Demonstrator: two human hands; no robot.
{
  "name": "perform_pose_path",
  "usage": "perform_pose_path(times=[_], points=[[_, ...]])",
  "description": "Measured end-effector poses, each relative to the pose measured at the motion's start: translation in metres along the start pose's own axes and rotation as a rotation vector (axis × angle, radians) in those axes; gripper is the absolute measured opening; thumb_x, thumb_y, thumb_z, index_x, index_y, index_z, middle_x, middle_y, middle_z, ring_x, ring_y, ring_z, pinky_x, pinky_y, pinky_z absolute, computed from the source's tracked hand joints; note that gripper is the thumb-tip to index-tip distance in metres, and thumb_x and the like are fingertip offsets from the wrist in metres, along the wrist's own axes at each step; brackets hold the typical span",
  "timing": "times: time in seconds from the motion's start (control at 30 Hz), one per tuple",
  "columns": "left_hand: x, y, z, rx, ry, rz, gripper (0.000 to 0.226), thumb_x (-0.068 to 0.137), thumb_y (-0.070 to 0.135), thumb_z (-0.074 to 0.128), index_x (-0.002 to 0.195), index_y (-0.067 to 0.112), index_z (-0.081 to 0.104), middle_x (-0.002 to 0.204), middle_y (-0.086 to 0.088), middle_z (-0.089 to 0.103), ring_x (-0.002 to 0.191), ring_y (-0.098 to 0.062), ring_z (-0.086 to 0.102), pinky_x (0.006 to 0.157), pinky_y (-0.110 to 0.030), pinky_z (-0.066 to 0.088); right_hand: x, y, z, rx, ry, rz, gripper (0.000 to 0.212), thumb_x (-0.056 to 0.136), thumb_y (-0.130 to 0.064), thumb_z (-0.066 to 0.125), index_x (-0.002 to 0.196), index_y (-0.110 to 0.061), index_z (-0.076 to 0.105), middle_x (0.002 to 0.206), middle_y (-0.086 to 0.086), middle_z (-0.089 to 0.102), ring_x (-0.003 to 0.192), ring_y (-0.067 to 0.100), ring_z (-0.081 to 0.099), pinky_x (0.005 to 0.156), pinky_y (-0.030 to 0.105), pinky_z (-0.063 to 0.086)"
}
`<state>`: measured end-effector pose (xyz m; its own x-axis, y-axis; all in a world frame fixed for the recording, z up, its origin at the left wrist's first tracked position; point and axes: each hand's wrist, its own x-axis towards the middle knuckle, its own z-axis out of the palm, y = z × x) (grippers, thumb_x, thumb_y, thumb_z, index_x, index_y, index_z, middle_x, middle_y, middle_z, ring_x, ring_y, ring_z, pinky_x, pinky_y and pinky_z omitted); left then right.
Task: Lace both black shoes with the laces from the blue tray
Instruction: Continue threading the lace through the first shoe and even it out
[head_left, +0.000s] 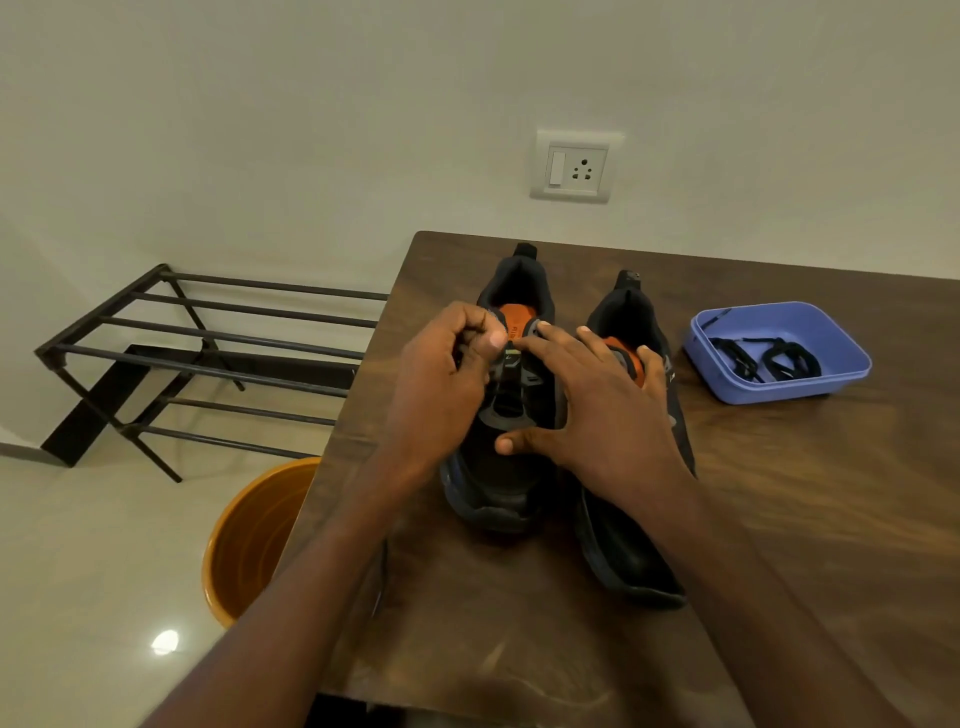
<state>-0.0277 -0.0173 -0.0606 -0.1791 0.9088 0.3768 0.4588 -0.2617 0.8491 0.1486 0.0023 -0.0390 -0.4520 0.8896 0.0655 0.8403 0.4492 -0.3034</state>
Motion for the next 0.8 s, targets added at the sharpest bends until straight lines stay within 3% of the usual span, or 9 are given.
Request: perform_pose_path(times=[0.13,0.37,0.5,0.57,0.6,0.7,0.8], points=[[0.002,-0.008,-0.003,0.386,-0.192,0.159,0.022,0.095,0.015,0.072,0.116,0.015,0.069,0.110,0.003,0.058,0.092,0.000,0.053,0.081,-0.007,0.044,0.000,0.000,0.001,0.009,0.003,0.006,0.100,0.074,-0.079,0.066,0.157,-0.050,0.018,0.170,-0.021,0.012,0.159,0.014,0.006,0.123,0.062,-0.007],[0.005,0.008,-0.006,0.568,-0.227,0.187,0.026,0.097,0.019,0.069,0.123,0.018,0.072,0.106,0.001,0.067,0.089,-0.007,0.040,0.073,-0.015,0.029,-0.001,-0.002,0.002,0.003,0.005,0.013,0.098,0.075,-0.078,0.067,0.157,-0.050,0.020,0.170,-0.020,0.014,0.159,0.015,0.007,0.123,0.062,-0.006],[0.004,0.011,-0.016,0.519,-0.260,0.141,0.028,0.098,0.019,0.067,0.125,0.022,0.073,0.093,0.005,0.072,0.072,-0.004,0.050,0.068,-0.006,0.038,0.000,-0.003,0.002,0.006,-0.012,0.013,0.098,0.075,-0.076,0.069,0.157,-0.050,0.020,0.170,-0.020,0.012,0.159,0.014,0.005,0.122,0.061,-0.008],[-0.001,0.009,-0.022,0.420,-0.197,0.098,0.023,0.098,0.024,0.067,0.121,0.026,0.075,0.076,0.013,0.069,0.066,-0.004,0.061,0.062,-0.012,0.049,0.000,-0.002,0.002,0.033,-0.014,0.006,0.096,0.076,-0.073,0.071,0.156,-0.050,0.024,0.170,-0.019,0.013,0.159,0.012,0.005,0.123,0.060,-0.010],[-0.004,0.008,-0.025,0.378,-0.150,0.081,0.020,0.098,0.027,0.067,0.117,0.027,0.075,0.069,0.013,0.068,0.061,-0.006,0.064,0.058,-0.023,0.056,0.000,-0.002,0.002,0.046,-0.011,0.000,0.094,0.075,-0.072,0.072,0.154,-0.050,0.028,0.170,-0.018,0.015,0.158,0.012,0.005,0.122,0.060,-0.010],[-0.010,0.009,-0.031,0.306,-0.062,0.046,0.014,0.100,0.029,0.066,0.109,0.026,0.076,0.064,0.008,0.069,0.050,-0.013,0.065,0.053,-0.041,0.059,0.000,-0.002,0.005,0.029,0.058,-0.047,0.066,0.077,-0.068,0.074,0.137,-0.049,0.053,0.168,-0.012,0.025,0.158,0.012,0.011,0.122,0.060,-0.010],[-0.012,0.011,-0.034,0.307,-0.079,0.046,0.015,0.100,0.028,0.066,0.112,0.025,0.075,0.069,0.012,0.070,0.060,-0.009,0.069,0.061,-0.040,0.062,0.000,-0.011,0.008,-0.003,0.182,-0.034,0.029,0.090,-0.051,0.070,0.117,-0.042,0.068,0.161,-0.007,0.038,0.154,0.015,0.024,0.122,0.062,-0.004]])
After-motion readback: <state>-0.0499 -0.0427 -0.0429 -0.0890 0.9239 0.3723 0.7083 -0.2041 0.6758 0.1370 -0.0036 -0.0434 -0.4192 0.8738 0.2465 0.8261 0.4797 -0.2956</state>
